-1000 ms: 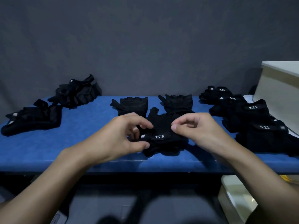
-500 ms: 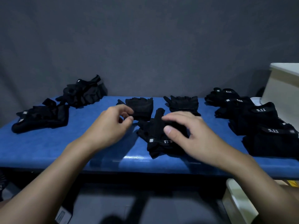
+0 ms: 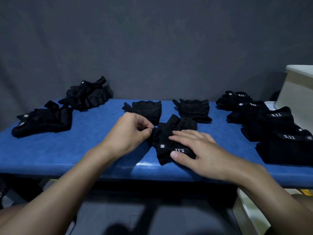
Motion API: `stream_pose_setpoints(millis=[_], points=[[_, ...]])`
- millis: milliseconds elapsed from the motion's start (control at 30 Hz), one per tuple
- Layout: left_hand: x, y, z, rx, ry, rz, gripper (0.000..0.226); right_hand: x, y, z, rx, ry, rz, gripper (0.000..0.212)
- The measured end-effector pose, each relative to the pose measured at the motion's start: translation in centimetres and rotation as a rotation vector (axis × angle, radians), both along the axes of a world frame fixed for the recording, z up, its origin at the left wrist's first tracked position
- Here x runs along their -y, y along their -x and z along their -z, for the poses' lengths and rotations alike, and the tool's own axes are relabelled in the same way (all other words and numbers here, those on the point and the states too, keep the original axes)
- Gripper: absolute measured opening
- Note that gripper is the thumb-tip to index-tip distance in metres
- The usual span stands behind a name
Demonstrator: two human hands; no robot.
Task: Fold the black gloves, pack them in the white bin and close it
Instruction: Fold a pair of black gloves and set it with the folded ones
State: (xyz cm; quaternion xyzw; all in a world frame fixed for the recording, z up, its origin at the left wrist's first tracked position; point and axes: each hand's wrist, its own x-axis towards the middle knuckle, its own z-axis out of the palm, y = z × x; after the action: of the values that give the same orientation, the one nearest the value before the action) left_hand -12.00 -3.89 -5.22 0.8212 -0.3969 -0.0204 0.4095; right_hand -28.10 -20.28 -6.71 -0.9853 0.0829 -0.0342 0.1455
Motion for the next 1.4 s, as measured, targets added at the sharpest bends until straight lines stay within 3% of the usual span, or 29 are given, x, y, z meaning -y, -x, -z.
stream_pose_setpoints(millis=[133,200,300,433,533,667,767,833,933,1067,1200,1400], points=[[-0.1,0.2,0.2,0.123,-0.113,-0.011,0.011,0.2,0.0,0.3,0.028,-0.028,-0.003,0.087],[-0.1,0.5,0.3,0.179,-0.005,0.055,0.006,0.2,0.0,0.3,0.053,-0.05,-0.002,0.087],[0.2,1.3,0.3,0.233,0.137,0.244,0.025,0.2,-0.1,0.3,0.112,-0.083,-0.021,0.086],[0.7,1.7,0.8,0.35,-0.134,0.372,0.06,0.7,0.0,-0.4,0.299,-0.33,0.024,0.065],[0.4,1.4,1.3,0.423,-0.355,0.348,0.072,1.6,0.4,-0.9,0.329,-0.367,0.121,0.047],[0.3,1.3,1.4,0.453,-0.458,0.327,0.08,2.1,0.9,-0.6,0.127,-0.226,0.149,0.063],[0.3,1.5,1.3,0.467,-0.496,0.316,0.084,2.5,0.7,-0.1,0.08,-0.172,0.133,0.073],[0.2,1.5,1.3,0.409,-0.497,0.303,0.084,2.6,0.7,0.0,0.098,-0.215,0.162,0.08],[0.4,1.7,0.8,0.26,-0.459,0.295,0.073,2.6,0.9,-0.2,0.173,-0.29,0.196,0.073],[1.1,1.7,0.6,0.087,-0.29,0.276,0.065,2.6,0.8,-0.2,0.129,-0.246,0.197,0.076],[1.9,1.8,0.6,-0.021,-0.193,0.243,0.043,2.7,0.6,-0.1,0.16,-0.302,0.24,0.087],[1.7,1.3,0.9,-0.227,-0.008,0.218,0.038,2.9,0.4,-0.1,0.191,-0.339,0.257,0.089]])
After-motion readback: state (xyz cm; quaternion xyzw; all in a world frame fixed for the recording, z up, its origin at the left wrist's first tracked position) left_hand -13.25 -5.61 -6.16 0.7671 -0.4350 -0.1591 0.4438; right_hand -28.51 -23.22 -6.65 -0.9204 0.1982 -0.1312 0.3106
